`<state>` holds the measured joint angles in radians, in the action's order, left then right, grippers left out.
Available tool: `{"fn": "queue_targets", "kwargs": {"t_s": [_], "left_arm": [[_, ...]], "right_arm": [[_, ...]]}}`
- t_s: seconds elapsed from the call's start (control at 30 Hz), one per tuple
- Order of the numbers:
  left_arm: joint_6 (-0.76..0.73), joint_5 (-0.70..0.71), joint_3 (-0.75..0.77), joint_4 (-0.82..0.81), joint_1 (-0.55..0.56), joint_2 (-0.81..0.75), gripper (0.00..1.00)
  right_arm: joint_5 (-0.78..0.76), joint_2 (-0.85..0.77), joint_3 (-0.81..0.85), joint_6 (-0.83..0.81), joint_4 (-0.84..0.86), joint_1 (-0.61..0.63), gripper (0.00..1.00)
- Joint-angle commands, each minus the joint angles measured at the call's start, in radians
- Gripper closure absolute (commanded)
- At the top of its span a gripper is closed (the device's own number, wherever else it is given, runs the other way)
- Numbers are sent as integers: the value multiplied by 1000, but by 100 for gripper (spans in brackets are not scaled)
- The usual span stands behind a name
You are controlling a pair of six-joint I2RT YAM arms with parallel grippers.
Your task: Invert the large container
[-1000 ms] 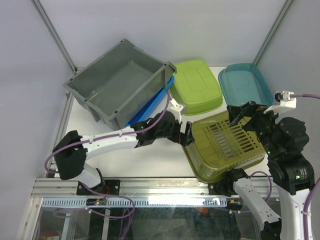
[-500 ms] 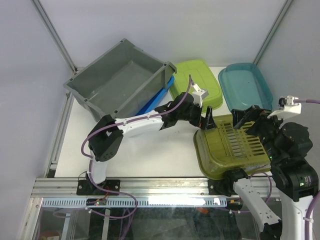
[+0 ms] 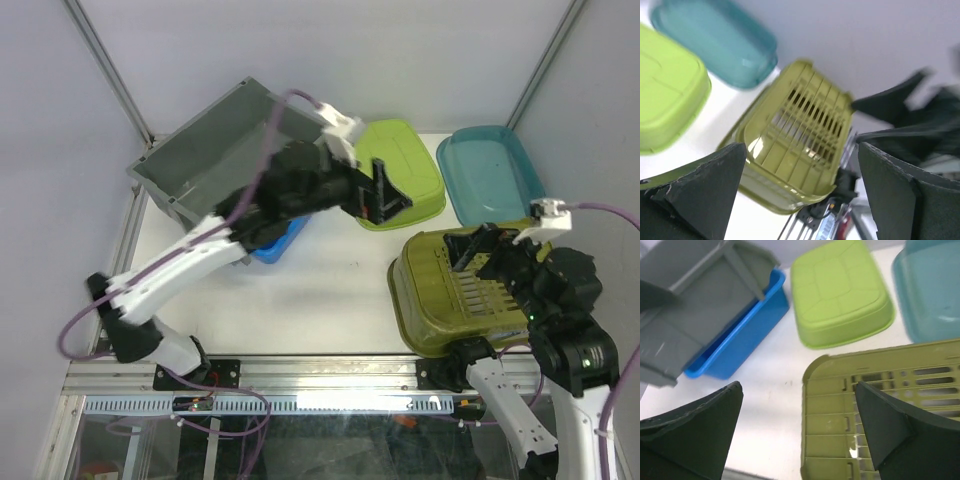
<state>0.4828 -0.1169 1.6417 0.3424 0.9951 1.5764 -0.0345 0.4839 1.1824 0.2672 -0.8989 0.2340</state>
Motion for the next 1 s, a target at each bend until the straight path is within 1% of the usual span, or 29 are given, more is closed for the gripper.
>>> {"fn": "queue_targets", "kwargs": {"t_s": [0.0,0.07,0.1,0.13,0.17,0.2,0.27,0.33,0.4,0.43,0.5,0.6,0.73,0.83,0.97], "left_arm": [[9,201,119,198,5,-269,1],[4,293,138,263,5,-348,1],[-10,315,144,293,5,-379,1],[-27,343,154,327,5,-403,1],[-30,379,169,365,5,-417,1],[-30,417,185,413,5,-422,1],[-34,482,212,496,5,-418,1],[-38,536,239,576,5,-400,1],[-43,587,258,624,5,-376,1],[-47,602,261,636,5,-371,1],[-52,617,261,648,5,-360,1],[-62,630,265,670,5,-337,1],[-84,641,265,697,5,-306,1],[-93,641,259,704,5,-285,1],[-110,656,255,707,5,-268,1]], "right_arm": [[328,117,-65,55,105,-1,1],[514,186,-122,119,194,0,1],[570,214,-154,163,252,6,1],[591,237,-182,197,296,23,1],[565,258,-198,217,327,69,1],[494,277,-202,218,334,135,0],[297,330,-186,207,311,339,1],[115,423,-156,198,260,535,1],[-31,529,-117,204,187,671,0],[-87,587,-106,210,150,703,1],[-164,639,-105,223,101,716,0],[-294,652,-118,242,37,708,0],[-403,627,-125,252,-37,641,0],[-402,612,-141,240,-50,587,0],[-351,619,-120,244,-13,582,0]]}}
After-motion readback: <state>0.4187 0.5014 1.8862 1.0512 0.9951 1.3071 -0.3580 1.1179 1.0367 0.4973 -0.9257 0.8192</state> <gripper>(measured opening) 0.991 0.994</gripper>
